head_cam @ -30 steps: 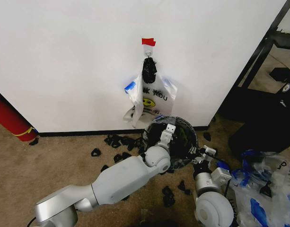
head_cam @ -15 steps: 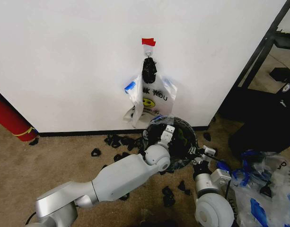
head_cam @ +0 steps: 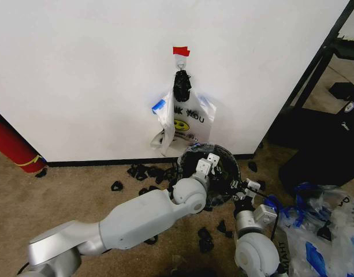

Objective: Pick up the garbage bag from the wall and place it over the trash bin.

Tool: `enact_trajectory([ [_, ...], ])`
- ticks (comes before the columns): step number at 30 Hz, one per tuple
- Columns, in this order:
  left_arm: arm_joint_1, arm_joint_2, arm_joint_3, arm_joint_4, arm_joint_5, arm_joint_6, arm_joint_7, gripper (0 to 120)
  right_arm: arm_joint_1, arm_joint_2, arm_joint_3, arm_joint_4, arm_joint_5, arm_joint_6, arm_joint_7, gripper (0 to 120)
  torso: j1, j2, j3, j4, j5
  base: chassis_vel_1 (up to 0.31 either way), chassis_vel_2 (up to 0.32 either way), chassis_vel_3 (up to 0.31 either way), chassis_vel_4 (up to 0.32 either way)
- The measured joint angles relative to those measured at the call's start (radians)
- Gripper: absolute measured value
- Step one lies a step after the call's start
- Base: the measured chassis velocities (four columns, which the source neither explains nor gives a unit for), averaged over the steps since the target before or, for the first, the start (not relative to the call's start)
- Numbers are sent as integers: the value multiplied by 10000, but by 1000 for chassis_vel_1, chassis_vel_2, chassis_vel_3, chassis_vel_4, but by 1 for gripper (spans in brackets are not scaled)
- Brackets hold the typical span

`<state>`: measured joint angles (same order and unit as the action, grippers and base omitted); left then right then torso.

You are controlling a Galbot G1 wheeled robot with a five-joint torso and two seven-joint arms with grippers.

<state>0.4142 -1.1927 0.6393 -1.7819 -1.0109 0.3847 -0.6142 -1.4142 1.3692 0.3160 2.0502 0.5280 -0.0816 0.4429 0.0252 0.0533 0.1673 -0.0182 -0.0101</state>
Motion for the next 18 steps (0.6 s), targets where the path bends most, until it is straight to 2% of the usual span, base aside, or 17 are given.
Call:
enact_trajectory([
  [2,272,385,-206,-644,-192,0,26,0,48,14,27,-47,114,-28,50,0,0,0,0,0,0,0,0,0,0],
  [6,947,1343,-819,-1927,-329,-14,90,16,89,73,119,-39,581,-168,213,0,0,0,0,4,0,0,0,0,0],
  [9,1257,1677,-1158,-2369,-328,-35,120,23,86,103,194,12,901,-269,338,0,0,0,0,2,-1,0,0,0,0],
  [13,2183,2170,-2279,-3343,-340,-303,168,41,79,199,395,132,1774,-509,721,0,0,0,0,2,-2,0,0,0,0],
  [15,2310,2199,-2475,-3487,-353,-366,165,46,79,218,421,148,1923,-545,786,0,0,0,0,1,-3,0,0,0,0],
  [18,3036,2602,-3431,-4051,-391,-482,160,57,80,268,516,210,2436,-687,1036,0,0,0,-1,-2,-1,0,0,0,0],
])
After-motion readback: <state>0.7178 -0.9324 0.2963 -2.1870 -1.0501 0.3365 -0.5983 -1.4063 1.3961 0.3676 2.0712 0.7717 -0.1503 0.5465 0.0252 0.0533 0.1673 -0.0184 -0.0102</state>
